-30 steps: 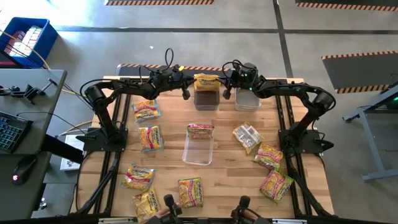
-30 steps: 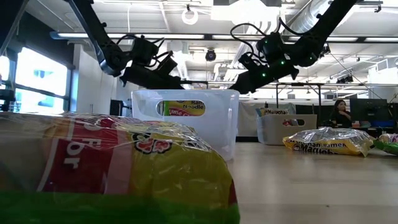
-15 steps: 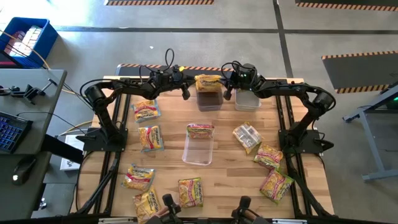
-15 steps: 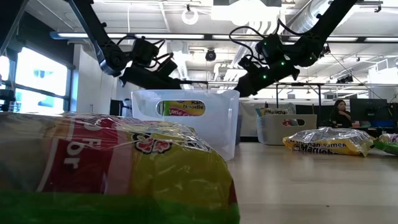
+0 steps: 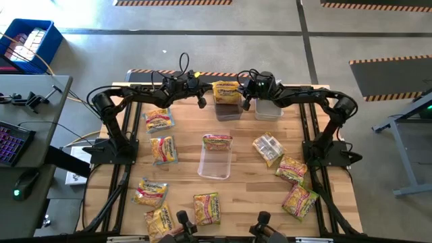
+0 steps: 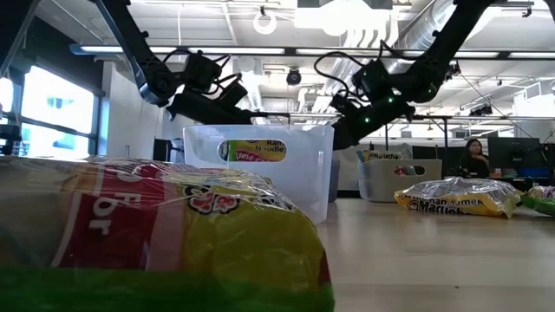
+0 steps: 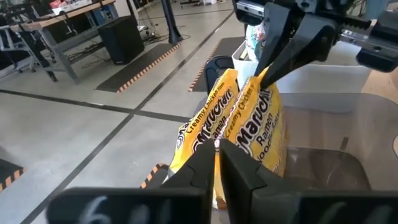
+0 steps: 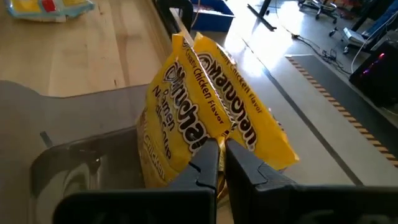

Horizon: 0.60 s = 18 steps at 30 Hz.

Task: Sort Maruchan noodles
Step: Put the yellow noodle pack into the black bin

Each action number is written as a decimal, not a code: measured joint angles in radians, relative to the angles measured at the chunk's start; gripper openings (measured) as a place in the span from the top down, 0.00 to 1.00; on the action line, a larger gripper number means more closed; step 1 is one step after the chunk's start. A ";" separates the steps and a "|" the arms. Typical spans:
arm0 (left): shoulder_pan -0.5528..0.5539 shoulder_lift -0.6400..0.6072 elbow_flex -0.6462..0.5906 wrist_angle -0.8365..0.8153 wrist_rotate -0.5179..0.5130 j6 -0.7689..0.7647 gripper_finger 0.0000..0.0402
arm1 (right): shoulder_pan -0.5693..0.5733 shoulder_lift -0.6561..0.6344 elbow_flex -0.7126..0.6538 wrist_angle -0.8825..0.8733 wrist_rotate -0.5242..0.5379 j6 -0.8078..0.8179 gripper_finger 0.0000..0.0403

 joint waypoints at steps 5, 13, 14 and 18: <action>0.000 0.000 0.000 0.000 0.000 0.000 1.00 | 0.009 0.014 0.000 0.035 0.059 0.006 1.00; 0.000 0.000 0.000 -0.002 0.000 -0.001 1.00 | 0.015 0.014 0.000 0.039 0.109 -0.002 1.00; 0.000 0.000 0.000 -0.004 0.000 0.000 1.00 | 0.015 0.014 0.000 0.039 0.113 -0.002 1.00; 0.000 -0.001 0.000 -0.018 0.000 0.000 1.00 | 0.015 0.014 0.000 0.040 0.114 -0.003 1.00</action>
